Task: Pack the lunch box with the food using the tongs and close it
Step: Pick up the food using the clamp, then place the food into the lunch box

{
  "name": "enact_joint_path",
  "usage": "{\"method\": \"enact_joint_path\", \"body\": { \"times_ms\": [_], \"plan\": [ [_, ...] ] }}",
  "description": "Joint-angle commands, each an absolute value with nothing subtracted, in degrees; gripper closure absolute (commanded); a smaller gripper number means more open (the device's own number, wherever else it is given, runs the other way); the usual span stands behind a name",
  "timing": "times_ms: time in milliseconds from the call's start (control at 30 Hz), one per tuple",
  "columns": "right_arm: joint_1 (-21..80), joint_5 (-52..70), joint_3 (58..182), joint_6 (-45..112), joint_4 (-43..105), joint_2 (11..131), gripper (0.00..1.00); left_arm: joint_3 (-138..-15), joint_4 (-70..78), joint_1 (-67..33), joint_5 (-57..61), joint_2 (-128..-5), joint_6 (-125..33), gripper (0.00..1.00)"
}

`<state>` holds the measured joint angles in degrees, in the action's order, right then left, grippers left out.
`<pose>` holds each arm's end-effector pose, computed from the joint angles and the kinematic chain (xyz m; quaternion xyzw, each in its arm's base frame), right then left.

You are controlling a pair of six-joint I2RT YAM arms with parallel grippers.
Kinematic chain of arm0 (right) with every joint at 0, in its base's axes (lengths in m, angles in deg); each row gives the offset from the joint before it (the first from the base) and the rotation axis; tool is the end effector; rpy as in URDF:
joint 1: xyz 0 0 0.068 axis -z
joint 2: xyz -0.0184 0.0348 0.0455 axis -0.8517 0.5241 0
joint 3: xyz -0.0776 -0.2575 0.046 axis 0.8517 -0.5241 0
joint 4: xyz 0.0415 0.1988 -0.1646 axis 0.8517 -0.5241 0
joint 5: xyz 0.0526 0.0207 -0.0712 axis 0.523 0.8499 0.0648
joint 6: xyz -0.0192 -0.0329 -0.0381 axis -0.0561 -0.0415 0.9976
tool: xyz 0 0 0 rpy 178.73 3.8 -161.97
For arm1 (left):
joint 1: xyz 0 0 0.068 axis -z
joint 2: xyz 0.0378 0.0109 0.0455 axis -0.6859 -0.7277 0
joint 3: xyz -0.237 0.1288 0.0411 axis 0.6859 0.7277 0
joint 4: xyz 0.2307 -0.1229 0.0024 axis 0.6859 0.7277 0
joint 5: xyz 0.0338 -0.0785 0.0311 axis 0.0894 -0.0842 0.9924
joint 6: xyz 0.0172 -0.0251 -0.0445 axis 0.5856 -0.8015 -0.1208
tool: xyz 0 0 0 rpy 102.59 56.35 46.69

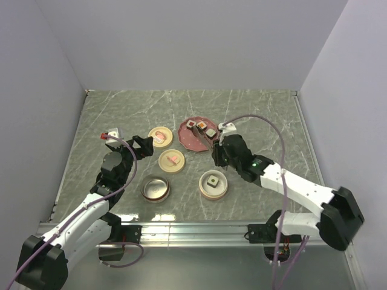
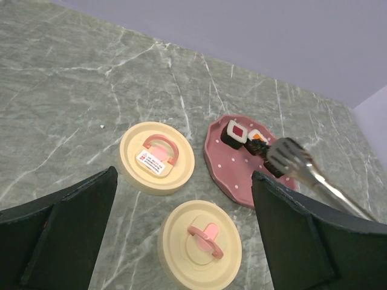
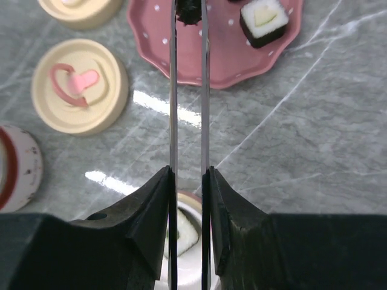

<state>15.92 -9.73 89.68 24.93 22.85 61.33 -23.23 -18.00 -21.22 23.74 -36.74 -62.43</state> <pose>0.2046 0.1779 0.2470 -0.1633 0.8690 0.1459 0.4437 0.1790 -0.0639 0.2410 -0.1177 0.7127 -0.2156 0.6570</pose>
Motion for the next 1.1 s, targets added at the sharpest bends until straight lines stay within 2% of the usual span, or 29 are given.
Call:
{"method": "enact_joint_path", "body": {
  "times_ms": [0, 333, 667, 833, 967, 1067],
  "plan": [
    [14.37, -12.04, 88.24, 23.14, 23.87, 54.22, 0.94, -23.78, -19.94, -21.34, 23.64, -36.05, -62.33, 0.0],
    [0.05, -27.41, 85.6, 13.57, 13.68, 45.43, 0.96, -23.6, -19.85, -21.42, 23.47, -35.35, -62.51, 0.0],
    [-17.69, -42.36, 85.68, -7.59, -9.07, 31.8, 0.96, -23.25, -19.77, -21.51, 23.03, -34.47, -62.68, 0.01],
    [-25.61, -46.57, 87.09, -19.46, -22.43, 33.2, 0.97, -23.08, -19.5, -21.51, 22.76, -33.94, -62.77, 0.0],
    [-33.61, -49.3, 89.37, -37.0, -37.69, 35.39, 0.97, -23.08, -19.59, -21.51, 22.68, -33.85, -62.94, 0.01],
    [-39.94, -50.54, 90.43, -46.19, -43.78, 36.28, 0.97, -23.08, -19.77, -21.43, 22.5, -34.2, -62.77, 0.0]
  ]
}}
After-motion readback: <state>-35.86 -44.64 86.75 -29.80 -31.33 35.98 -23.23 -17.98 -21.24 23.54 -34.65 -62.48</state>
